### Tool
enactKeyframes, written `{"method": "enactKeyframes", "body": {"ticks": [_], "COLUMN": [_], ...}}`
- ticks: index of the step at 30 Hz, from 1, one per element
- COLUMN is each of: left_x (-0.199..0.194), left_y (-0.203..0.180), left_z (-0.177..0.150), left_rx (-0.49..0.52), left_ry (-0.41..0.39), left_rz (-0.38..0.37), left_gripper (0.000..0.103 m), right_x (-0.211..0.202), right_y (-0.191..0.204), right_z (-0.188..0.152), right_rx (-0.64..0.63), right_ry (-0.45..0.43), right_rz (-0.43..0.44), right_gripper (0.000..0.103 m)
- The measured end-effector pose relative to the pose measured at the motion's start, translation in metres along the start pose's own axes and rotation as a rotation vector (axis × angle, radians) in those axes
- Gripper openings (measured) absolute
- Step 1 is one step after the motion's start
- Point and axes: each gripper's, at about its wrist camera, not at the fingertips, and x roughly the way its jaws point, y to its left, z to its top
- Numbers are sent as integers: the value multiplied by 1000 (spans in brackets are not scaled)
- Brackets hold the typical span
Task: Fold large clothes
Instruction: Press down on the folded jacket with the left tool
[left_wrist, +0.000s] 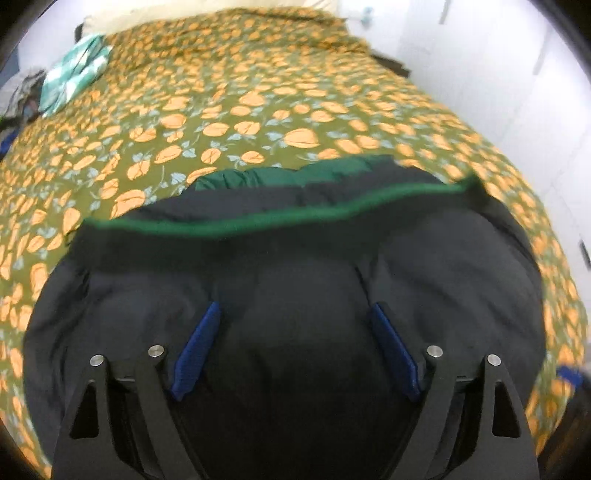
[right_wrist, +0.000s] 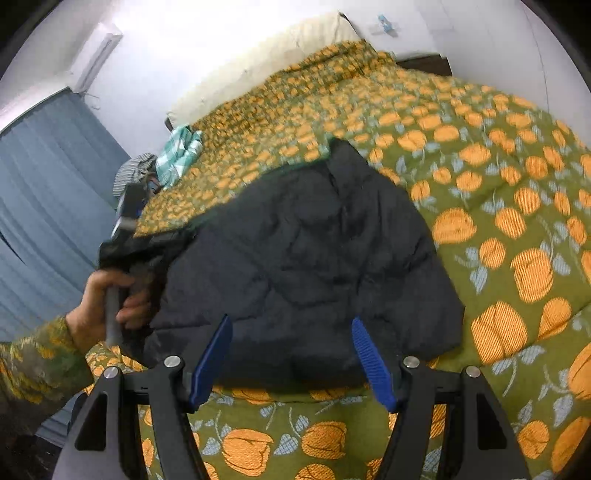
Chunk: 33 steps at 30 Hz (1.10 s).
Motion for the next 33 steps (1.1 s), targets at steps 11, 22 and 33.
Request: {"method": "enactKeyframes", "body": {"ticks": [11, 22, 33], "left_x": [27, 1, -25], "left_y": [-3, -12, -24], "left_z": [-24, -71, -75], "left_rx": [14, -8, 35], "left_ry": [18, -4, -15], "left_rz": [27, 6, 24], "left_gripper": [87, 84, 80], "right_x": [-12, -21, -23], "right_y": [37, 46, 49], "right_z": [-12, -33, -47], "right_rx": [-48, -70, -44], "right_ry": [6, 34, 43], "right_rz": [39, 38, 78], "right_gripper": [69, 69, 69]}}
